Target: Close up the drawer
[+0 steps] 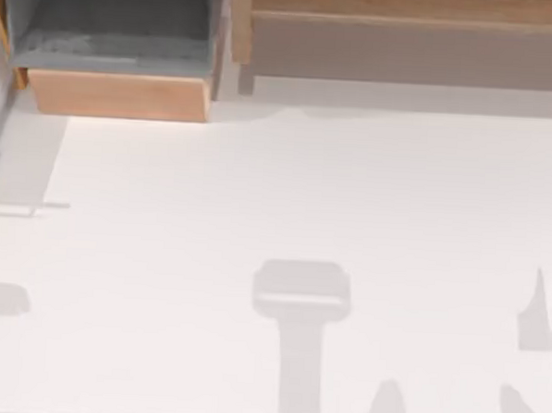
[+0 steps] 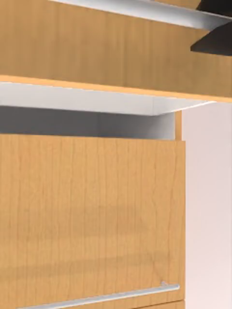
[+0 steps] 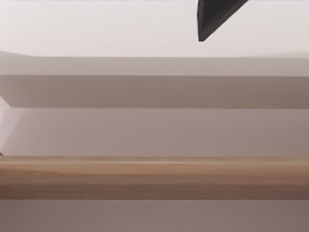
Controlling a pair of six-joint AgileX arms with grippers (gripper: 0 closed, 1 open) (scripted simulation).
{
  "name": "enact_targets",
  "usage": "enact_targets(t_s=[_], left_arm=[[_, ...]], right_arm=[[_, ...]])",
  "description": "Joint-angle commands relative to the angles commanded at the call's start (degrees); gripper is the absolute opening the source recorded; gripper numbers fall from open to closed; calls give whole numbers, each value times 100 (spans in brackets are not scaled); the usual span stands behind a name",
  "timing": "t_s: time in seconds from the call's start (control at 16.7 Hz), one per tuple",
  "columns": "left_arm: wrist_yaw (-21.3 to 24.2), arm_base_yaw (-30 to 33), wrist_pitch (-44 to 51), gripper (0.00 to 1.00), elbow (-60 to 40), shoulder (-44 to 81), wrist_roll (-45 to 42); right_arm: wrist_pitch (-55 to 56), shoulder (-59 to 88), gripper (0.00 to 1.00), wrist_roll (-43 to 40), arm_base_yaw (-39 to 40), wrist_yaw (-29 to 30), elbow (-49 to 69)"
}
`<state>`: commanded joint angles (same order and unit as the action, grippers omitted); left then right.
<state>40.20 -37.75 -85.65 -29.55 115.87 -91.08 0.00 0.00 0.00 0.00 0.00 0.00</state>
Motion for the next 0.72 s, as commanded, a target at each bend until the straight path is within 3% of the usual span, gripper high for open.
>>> enact_targets(t_s=[0.24,0.72], left_arm=[[-42,38,97,0,-82,92,17],[-673,666,742,0,-1218,567,48]], right_arm=[[0,0,100,0,0,0,0],[0,0,100,0,0,0,0]])
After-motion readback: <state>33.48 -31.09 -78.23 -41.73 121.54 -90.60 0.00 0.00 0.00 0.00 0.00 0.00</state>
